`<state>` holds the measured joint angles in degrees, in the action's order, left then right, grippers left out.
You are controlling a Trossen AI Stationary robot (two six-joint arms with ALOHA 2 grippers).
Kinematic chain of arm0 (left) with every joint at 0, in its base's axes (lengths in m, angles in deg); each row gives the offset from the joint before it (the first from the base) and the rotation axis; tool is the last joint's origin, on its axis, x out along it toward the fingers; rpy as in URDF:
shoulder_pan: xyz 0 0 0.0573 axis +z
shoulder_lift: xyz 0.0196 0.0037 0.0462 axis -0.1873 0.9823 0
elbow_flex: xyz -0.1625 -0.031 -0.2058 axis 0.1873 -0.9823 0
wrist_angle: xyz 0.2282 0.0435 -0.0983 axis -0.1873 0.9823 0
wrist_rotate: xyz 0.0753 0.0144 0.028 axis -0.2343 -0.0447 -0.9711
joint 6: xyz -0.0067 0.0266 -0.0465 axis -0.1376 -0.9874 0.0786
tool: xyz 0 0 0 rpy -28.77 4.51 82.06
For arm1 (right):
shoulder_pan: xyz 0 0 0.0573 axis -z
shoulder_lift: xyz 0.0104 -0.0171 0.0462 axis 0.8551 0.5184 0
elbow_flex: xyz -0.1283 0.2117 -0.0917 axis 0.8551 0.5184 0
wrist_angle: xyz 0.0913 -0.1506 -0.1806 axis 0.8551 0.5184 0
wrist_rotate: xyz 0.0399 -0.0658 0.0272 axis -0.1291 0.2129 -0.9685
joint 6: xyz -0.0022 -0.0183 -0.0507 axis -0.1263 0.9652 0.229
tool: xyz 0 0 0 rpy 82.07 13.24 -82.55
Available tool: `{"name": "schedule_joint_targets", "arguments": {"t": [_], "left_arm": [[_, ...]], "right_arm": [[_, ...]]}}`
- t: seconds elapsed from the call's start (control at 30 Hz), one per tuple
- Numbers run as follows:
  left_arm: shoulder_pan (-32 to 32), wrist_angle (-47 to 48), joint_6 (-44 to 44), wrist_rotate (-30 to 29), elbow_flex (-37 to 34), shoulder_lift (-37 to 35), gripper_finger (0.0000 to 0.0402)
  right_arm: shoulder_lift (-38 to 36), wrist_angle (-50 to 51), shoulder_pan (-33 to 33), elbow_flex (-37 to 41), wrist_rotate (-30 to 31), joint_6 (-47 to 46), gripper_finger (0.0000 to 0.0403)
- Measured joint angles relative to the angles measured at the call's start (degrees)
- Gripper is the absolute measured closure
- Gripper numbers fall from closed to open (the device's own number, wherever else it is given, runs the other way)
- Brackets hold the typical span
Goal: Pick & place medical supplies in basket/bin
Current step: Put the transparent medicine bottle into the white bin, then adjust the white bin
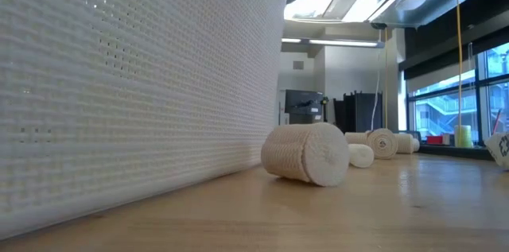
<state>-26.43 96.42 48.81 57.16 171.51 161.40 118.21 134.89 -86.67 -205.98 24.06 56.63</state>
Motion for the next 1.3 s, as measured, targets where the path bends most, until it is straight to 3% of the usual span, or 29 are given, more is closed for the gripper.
{"name": "schedule_joint_targets", "arguments": {"t": [0.23,0.6,1.0,1.3], "left_arm": [[0.0,2.6,-1.4,-0.1,0.0,0.0,0.0184],[-0.7,15.2,3.7,-0.8,0.0,-1.5,0.0186],[-2.8,16.6,10.8,-12.9,0.1,-14.7,0.0187],[-2.6,16.5,8.1,-14.9,0.0,-16.9,0.0187]], "right_arm": [[0.0,0.0,0.0,0.0,-0.3,0.1,0.0065],[0.0,0.0,0.0,0.0,-0.5,0.0,0.0065],[0.1,0.0,-0.2,0.0,-4.3,-4.6,0.0065],[0.4,-0.3,-0.2,0.0,-5.9,-6.3,0.0065]]}}
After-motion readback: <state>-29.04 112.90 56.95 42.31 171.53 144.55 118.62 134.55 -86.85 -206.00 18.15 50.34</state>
